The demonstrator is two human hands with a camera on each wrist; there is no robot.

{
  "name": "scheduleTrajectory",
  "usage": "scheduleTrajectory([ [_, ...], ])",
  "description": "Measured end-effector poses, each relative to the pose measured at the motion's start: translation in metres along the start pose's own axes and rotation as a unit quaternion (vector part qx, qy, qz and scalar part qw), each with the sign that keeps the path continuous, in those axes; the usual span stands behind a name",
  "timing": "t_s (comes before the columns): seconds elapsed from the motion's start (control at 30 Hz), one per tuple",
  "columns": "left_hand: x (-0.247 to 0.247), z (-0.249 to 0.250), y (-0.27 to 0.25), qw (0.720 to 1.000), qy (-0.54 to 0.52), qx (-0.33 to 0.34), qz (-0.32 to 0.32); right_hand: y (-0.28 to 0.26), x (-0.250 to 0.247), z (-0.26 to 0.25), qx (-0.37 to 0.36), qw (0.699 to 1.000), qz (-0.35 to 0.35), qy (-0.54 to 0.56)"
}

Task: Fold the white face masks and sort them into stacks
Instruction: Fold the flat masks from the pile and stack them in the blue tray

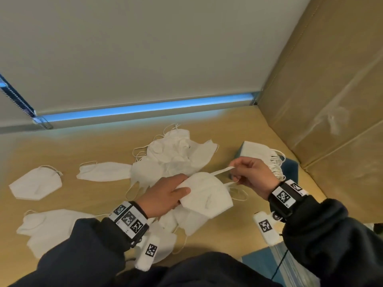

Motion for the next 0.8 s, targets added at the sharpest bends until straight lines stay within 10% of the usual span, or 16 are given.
scheduleTrajectory([
  [0.13, 0.037, -0.018, 0.04, 0.937, -0.313, -0.151, 0.043, 0.001, -0.044, -0.009, -0.026, 0.997, 0.04, 0.058],
  [0.2, 0.05, -0.023, 0.049, 0.889, -0.412, -0.188, 0.068, 0.001, -0.085, -0.023, -0.088, 0.983, 0.11, -0.116],
  [0.33, 0.057, -0.022, 0.069, 0.845, -0.485, -0.19, 0.123, 0.017, -0.104, -0.024, -0.114, 0.835, 0.077, -0.532],
  [0.43, 0.048, -0.004, 0.085, 0.896, -0.385, -0.156, 0.155, 0.045, -0.116, -0.013, -0.065, 0.797, 0.038, -0.599],
  [0.57, 0.028, 0.065, 0.105, 0.98, -0.085, 0.024, 0.18, 0.073, -0.129, -0.031, -0.067, 0.833, 0.006, -0.55],
  [0.8, 0.102, 0.149, 0.143, 0.906, 0.317, 0.268, 0.089, 0.092, -0.129, -0.031, -0.071, 0.842, -0.037, -0.534],
])
Point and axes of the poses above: each hand's wrist, its own y-axis towards the middle knuckle, its own x-axis out of the palm, z = x × y, the point moved 10 cm from there along y, towards the middle knuckle, and after that the axes turned 4 degrees about -y, right-handed, at the moved point
